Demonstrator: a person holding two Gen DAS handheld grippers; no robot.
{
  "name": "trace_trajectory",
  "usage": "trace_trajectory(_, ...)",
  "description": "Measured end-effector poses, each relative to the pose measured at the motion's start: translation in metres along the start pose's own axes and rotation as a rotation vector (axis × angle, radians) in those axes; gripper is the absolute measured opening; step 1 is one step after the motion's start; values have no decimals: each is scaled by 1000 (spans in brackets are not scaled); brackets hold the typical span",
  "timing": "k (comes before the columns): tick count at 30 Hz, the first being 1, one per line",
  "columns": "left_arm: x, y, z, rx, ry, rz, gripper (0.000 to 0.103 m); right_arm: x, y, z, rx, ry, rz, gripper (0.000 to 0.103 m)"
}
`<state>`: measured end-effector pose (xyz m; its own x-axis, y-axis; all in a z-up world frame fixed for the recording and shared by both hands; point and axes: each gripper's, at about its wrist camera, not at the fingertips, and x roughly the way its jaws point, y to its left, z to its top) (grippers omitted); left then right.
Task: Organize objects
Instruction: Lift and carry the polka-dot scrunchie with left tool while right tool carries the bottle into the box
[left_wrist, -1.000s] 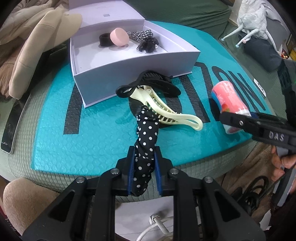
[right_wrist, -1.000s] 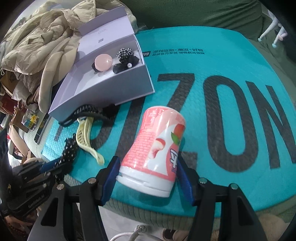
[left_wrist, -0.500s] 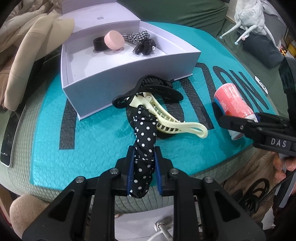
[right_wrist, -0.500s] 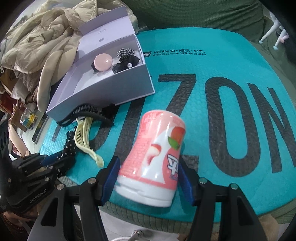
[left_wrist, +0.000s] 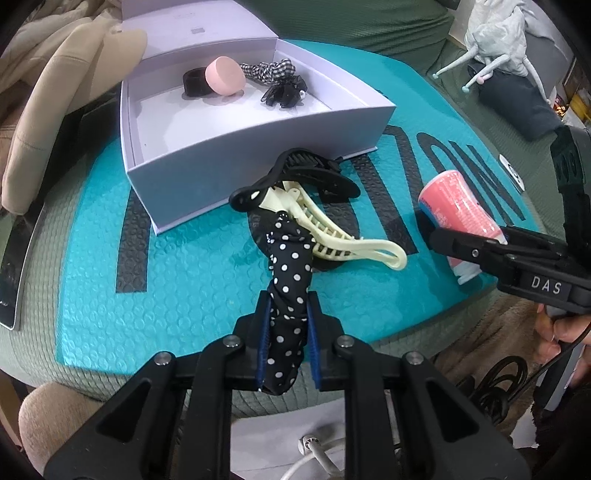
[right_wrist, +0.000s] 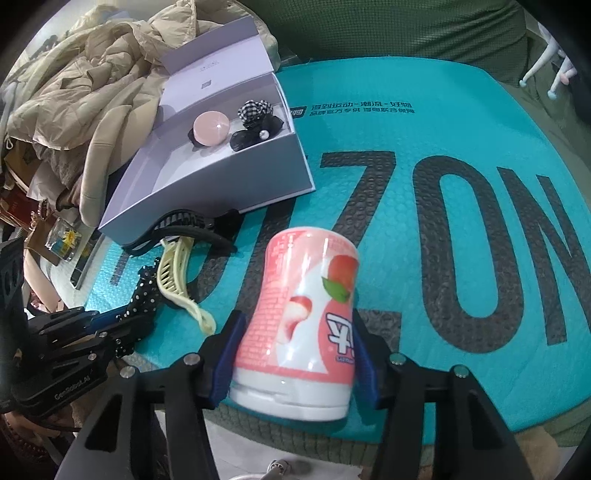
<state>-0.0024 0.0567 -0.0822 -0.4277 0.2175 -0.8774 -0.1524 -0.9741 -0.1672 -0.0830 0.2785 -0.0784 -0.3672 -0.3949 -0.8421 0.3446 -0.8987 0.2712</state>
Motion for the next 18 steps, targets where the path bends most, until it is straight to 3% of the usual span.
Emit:
trace_trajectory(10,-22,-7,0,-6,-21,-30,16,-16,9,-12,-17,-3,32,55)
trace_trajectory(18,-40,-12,1,-7,-45,-10,16,-24,20,-17,-71,-1,56,55)
